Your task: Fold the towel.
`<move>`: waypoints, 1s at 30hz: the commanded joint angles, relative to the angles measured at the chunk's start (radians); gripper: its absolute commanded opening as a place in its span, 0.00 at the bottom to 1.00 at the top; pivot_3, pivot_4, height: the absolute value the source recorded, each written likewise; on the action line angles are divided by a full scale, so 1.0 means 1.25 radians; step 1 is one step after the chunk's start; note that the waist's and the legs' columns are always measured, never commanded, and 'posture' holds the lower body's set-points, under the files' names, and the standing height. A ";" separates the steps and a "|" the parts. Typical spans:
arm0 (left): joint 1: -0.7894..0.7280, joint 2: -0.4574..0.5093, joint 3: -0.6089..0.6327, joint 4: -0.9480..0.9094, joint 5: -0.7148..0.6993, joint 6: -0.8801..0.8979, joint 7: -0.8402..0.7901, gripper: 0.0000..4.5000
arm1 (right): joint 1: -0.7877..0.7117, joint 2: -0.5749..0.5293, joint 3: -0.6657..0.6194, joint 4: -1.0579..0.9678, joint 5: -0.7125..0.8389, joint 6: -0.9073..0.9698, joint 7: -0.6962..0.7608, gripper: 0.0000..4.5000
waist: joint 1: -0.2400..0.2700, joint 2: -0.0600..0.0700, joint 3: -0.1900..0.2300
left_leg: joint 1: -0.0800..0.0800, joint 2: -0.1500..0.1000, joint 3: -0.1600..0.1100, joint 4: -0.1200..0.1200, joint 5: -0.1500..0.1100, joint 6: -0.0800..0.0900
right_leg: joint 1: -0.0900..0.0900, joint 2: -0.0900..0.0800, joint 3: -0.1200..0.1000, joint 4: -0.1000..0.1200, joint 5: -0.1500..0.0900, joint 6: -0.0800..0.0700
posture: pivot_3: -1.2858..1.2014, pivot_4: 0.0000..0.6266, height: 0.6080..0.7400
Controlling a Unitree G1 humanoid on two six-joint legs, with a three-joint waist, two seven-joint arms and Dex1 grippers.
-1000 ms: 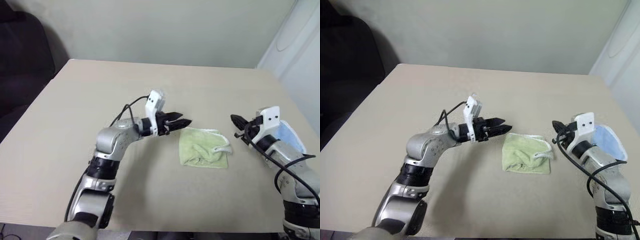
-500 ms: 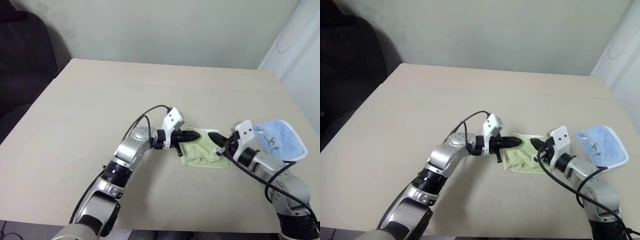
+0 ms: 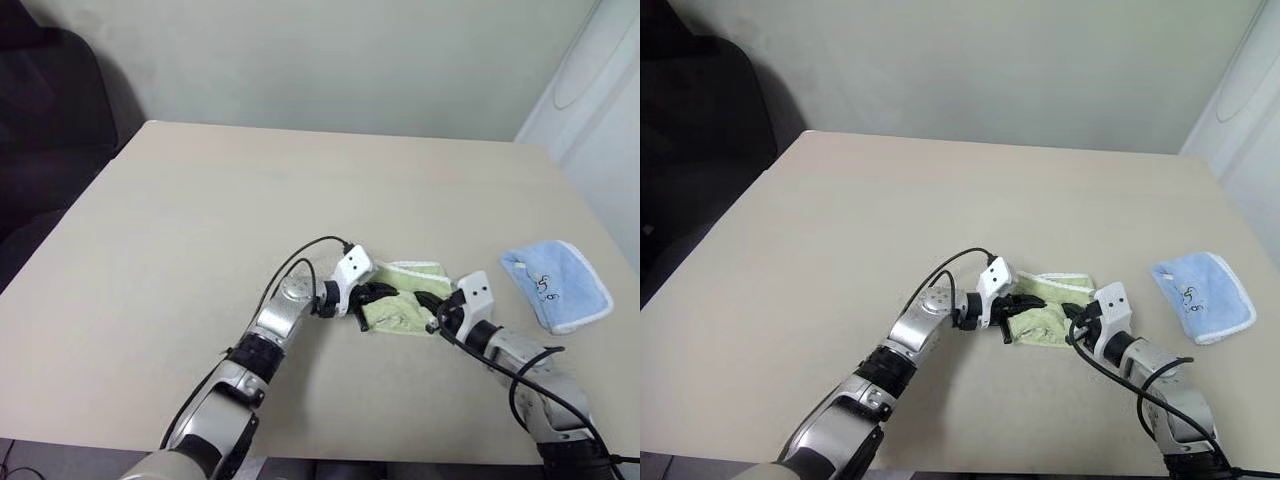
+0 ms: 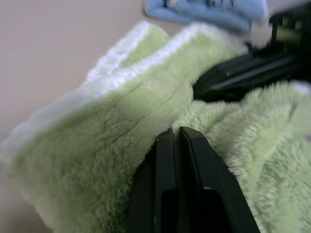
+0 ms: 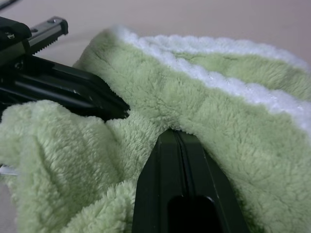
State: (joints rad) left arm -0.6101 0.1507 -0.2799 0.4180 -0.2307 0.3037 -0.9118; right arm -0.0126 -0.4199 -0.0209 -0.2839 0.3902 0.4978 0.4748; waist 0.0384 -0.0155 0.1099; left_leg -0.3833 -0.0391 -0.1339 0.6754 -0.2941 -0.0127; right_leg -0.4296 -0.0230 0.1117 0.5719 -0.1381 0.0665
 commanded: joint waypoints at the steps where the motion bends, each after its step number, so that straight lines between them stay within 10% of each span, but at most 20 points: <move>1: 0.008 0.008 0.105 -0.171 -0.144 0.148 0.000 0.07 | 0.000 -0.019 -0.051 -0.071 0.025 0.005 0.004 0.00 | -0.002 0.001 0.001 | -0.001 0.000 0.000 0.000 0.000 0.000 | -0.001 0.000 0.000 0.000 0.000 0.000 | 0.52 0.24 1.00; 8: 0.031 0.092 0.303 -0.378 -0.393 0.433 0.075 0.14 | -0.035 -0.066 -0.127 -0.145 0.111 0.059 0.027 0.20 | -0.007 0.001 0.001 | 0.001 0.001 0.001 -0.002 0.000 0.000 | 0.000 0.001 0.000 0.000 0.002 -0.004 | 0.52 0.24 1.00; 18: 0.059 0.108 0.374 -0.322 -0.504 0.749 0.252 0.88 | -0.099 -0.072 -0.132 -0.117 0.116 0.062 0.025 0.97 | -0.005 0.000 0.002 | 0.001 0.000 0.001 -0.001 0.001 -0.001 | -0.001 0.000 0.001 0.001 0.004 -0.007 | 0.52 0.24 1.00; 30: -0.017 -0.018 0.310 -0.225 -0.443 0.909 0.406 1.00 | -0.126 -0.047 -0.127 -0.110 0.089 0.050 0.005 1.00 | -0.003 0.000 0.002 | 0.001 0.000 0.001 -0.001 0.005 0.003 | 0.000 0.001 0.000 0.001 0.005 -0.008 | 0.52 0.24 1.00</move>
State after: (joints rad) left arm -0.6148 0.1530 0.1340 0.1242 -0.7931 1.4205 -0.4181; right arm -0.1525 -0.4812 -0.1688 -0.3994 0.5056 0.5834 0.4949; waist 0.0347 -0.0160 0.1125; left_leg -0.3814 -0.0391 -0.1329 0.6736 -0.2876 -0.0088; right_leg -0.4296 -0.0224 0.1121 0.5731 -0.1321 0.0564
